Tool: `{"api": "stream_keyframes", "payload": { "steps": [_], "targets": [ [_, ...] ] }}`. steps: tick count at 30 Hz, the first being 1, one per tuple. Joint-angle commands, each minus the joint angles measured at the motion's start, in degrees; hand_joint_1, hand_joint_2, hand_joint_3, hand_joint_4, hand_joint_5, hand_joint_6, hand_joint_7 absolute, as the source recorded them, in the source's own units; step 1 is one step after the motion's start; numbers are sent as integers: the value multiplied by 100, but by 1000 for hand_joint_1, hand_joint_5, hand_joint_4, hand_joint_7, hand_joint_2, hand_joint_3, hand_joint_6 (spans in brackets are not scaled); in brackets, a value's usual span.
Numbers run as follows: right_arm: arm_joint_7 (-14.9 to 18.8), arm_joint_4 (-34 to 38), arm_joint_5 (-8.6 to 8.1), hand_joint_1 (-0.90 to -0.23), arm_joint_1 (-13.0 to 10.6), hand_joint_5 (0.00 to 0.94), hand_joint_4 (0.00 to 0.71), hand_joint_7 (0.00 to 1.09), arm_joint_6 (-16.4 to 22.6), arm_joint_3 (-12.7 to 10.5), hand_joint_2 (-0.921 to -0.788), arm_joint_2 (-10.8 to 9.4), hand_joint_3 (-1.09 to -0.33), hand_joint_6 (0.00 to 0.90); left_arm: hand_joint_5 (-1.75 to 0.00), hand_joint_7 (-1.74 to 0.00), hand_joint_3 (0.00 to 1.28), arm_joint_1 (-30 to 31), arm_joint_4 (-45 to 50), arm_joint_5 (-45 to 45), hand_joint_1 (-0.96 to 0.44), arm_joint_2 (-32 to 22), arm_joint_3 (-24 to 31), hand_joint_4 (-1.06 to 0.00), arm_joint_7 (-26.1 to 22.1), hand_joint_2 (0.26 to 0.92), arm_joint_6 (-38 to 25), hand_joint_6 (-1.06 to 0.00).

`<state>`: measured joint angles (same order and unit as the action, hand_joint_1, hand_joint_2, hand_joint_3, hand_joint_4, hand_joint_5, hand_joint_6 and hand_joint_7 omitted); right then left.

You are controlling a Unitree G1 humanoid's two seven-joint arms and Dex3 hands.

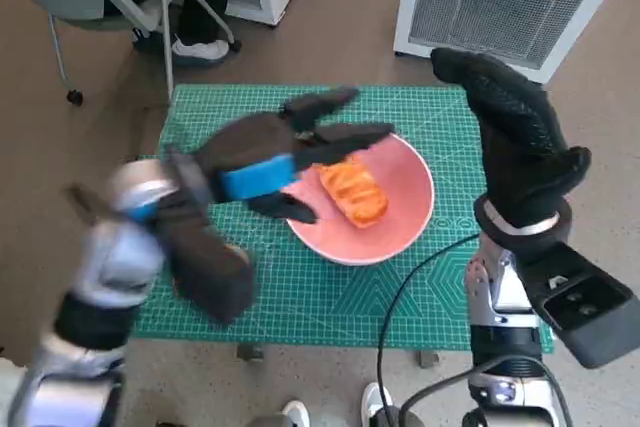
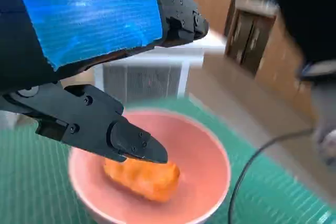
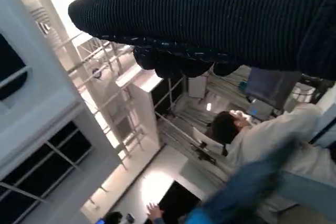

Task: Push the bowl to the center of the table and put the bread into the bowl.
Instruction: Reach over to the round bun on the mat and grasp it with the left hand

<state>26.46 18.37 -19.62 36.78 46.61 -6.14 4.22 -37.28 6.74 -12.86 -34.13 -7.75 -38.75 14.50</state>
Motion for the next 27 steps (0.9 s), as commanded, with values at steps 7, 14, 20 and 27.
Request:
{"api": "stream_keyframes", "payload": {
  "steps": [7, 14, 20, 27],
  "targets": [
    [23, -64, -96, -562, -181, 456, 0, 693, -86, 46, -921, -63, -840, -1, -16, -48, 3, 1684, 919, 751, -283, -987, 1342, -129, -169, 818, 285, -315],
    [38, -17, -109, -558, -168, 458, -1, 693, -78, 64, -921, -93, -840, -1, -10, -40, 2, 2609, 1159, 883, -279, -1408, 1887, -157, -352, 820, 191, -333],
    [106, -15, -204, -554, -157, 456, -1, 693, -137, 74, -921, -80, -840, -1, -6, -29, 6, 3273, 1190, 716, -305, -1580, 2071, -166, -365, 834, 63, -334],
    [191, 65, -229, -553, -117, 452, -1, 675, -179, 61, -921, -67, -839, -1, -11, -21, 8, 3564, 920, 366, -292, -1552, 1790, -191, -296, 848, -214, -339]
  ]
}}
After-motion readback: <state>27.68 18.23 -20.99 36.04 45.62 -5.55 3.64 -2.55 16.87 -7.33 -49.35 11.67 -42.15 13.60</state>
